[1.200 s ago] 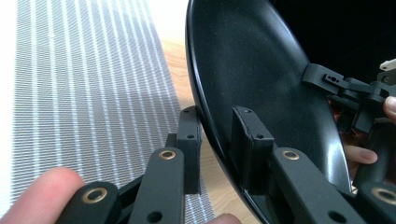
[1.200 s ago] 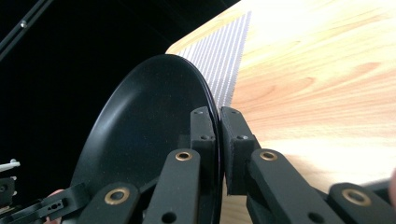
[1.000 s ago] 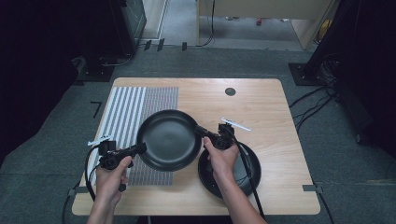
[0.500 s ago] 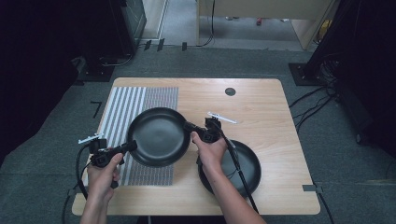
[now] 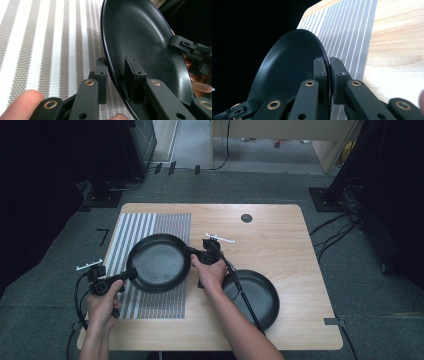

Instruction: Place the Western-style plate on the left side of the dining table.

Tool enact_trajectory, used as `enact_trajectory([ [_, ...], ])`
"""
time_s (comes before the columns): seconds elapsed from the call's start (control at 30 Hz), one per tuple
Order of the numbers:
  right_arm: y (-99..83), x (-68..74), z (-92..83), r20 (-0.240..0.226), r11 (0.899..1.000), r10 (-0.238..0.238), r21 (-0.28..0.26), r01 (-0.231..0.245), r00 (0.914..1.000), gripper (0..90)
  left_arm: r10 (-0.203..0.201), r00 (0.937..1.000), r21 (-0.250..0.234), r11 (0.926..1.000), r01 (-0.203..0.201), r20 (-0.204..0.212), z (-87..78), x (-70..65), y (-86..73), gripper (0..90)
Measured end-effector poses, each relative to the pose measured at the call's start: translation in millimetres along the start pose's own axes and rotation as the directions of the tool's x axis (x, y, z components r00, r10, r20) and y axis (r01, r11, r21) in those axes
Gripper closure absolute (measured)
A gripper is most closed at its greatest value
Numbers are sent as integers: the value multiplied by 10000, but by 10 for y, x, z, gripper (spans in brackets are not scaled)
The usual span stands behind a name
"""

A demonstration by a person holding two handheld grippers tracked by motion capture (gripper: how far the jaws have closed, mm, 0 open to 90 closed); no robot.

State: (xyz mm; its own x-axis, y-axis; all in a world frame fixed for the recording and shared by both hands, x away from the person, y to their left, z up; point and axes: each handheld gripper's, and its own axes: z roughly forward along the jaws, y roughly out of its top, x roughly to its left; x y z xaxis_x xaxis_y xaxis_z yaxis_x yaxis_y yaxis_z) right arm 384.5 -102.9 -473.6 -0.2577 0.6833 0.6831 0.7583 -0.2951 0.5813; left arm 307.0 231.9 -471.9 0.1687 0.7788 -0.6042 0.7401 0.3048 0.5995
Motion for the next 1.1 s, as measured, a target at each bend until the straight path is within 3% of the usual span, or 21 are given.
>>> enact_trajectory([
  [0.27,18,-26,215,108,9999,37,163,-39,9999,843,-285,9994,9,9996,285,-212,61,153,38,738],
  [0.53,68,8,467,168,9996,-80,271,75,9998,846,-917,9947,-236,9956,907,-475,115,327,80,738],
  [0.8,125,14,758,322,9980,-301,563,283,9990,837,-1068,9908,-410,9938,1037,-827,153,420,100,729],
  [1.1,161,-30,934,462,9972,-389,649,359,9982,832,-1228,9868,-425,9920,1189,-1059,241,491,82,718],
])
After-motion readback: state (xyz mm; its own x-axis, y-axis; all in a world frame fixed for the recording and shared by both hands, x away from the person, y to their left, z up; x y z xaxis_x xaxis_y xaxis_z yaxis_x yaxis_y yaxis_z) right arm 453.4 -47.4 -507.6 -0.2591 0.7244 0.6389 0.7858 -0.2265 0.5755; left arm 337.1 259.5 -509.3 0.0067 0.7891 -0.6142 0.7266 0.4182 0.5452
